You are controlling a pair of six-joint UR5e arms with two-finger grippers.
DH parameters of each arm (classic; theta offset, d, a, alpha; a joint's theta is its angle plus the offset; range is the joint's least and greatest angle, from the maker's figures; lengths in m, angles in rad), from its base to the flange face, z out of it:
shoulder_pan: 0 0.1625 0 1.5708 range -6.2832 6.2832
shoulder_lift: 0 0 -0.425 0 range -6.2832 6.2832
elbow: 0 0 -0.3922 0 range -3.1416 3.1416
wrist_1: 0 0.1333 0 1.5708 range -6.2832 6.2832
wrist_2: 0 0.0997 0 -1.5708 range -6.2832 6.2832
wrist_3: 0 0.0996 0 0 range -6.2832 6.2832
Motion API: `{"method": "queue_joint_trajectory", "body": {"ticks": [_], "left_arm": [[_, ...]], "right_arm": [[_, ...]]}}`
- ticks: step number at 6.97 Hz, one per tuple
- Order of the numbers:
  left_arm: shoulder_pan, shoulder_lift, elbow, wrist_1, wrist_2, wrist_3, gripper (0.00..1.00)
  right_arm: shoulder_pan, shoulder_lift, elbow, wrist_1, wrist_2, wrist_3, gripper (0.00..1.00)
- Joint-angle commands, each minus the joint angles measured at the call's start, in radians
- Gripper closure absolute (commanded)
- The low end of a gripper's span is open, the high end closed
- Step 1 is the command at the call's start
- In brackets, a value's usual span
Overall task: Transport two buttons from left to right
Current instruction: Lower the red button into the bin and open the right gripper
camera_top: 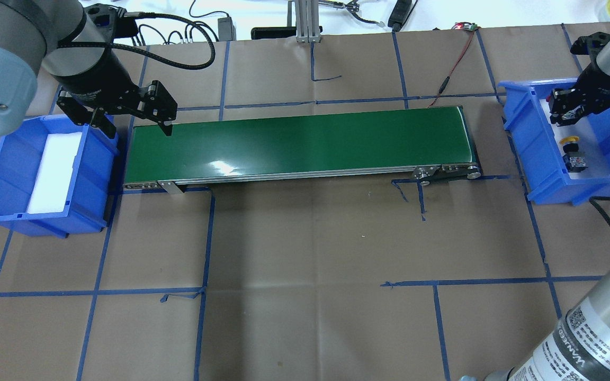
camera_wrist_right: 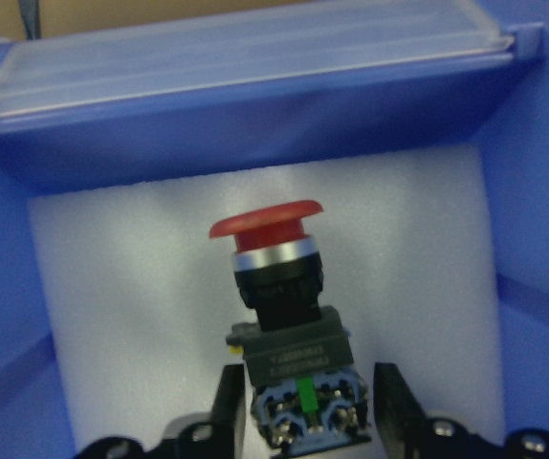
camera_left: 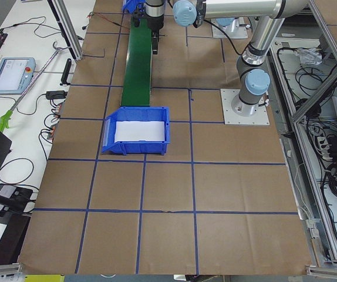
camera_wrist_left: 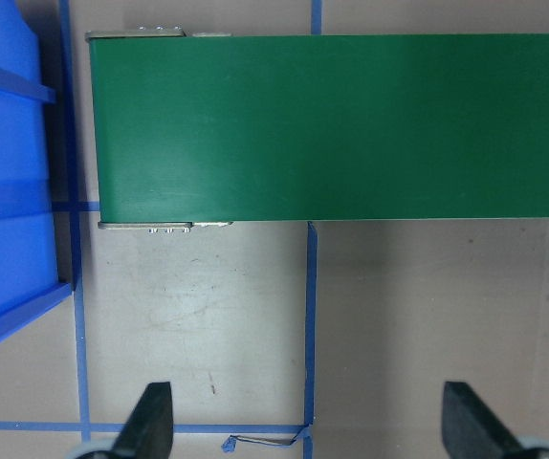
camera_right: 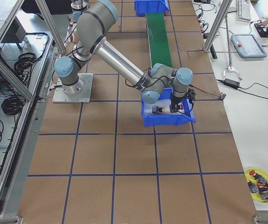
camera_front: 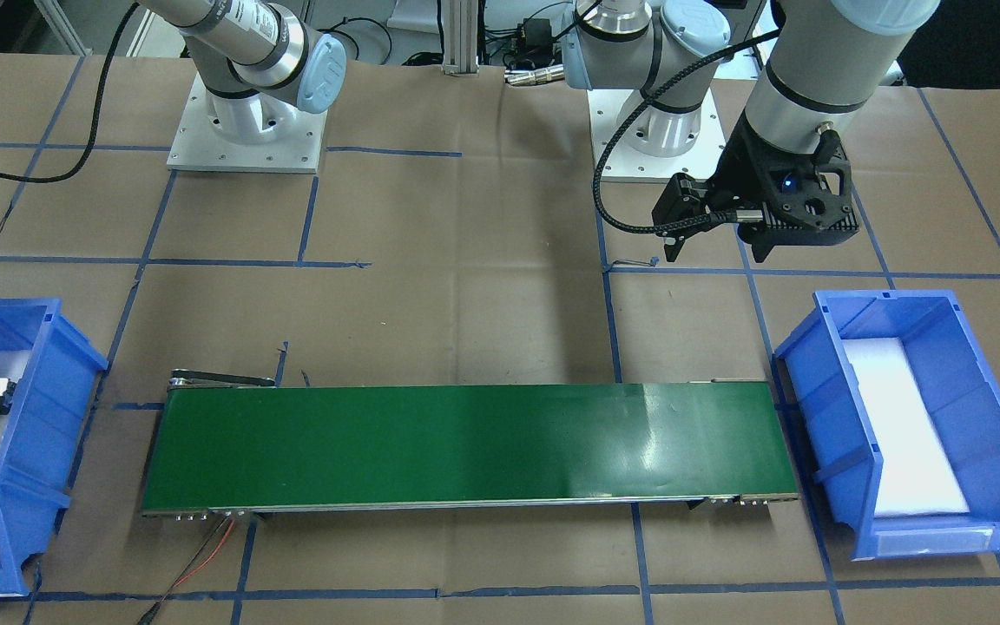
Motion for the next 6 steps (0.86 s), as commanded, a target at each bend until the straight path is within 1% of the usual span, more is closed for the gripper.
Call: {"method": "queue_joint_trajectory", "body": {"ticks": [1, 4, 5, 6], "left_arm": [[0.0, 0.0, 0.001, 0.0, 0.0, 0.0, 0.0], [0.0, 0.0, 0.001, 0.0, 0.0, 0.0, 0.0], [0.0, -0.002, 0.001, 0.0, 0.0, 0.0, 0.0], [0.0, 0.0, 0.001, 0.0, 0.0, 0.0, 0.0]], "right_arm": [[0.0, -0.004, 0.003, -0.031, -0.002, 0.0, 0.01], [0.003, -0.034, -0.012, -0.01, -0.006, 0.0, 0.01], [0.008, -0.084, -0.012, 0.028, -0.002, 0.002, 0.0], [0.015, -0.161, -0.009, 0.036, 0.0, -0.001, 0.0]]}}
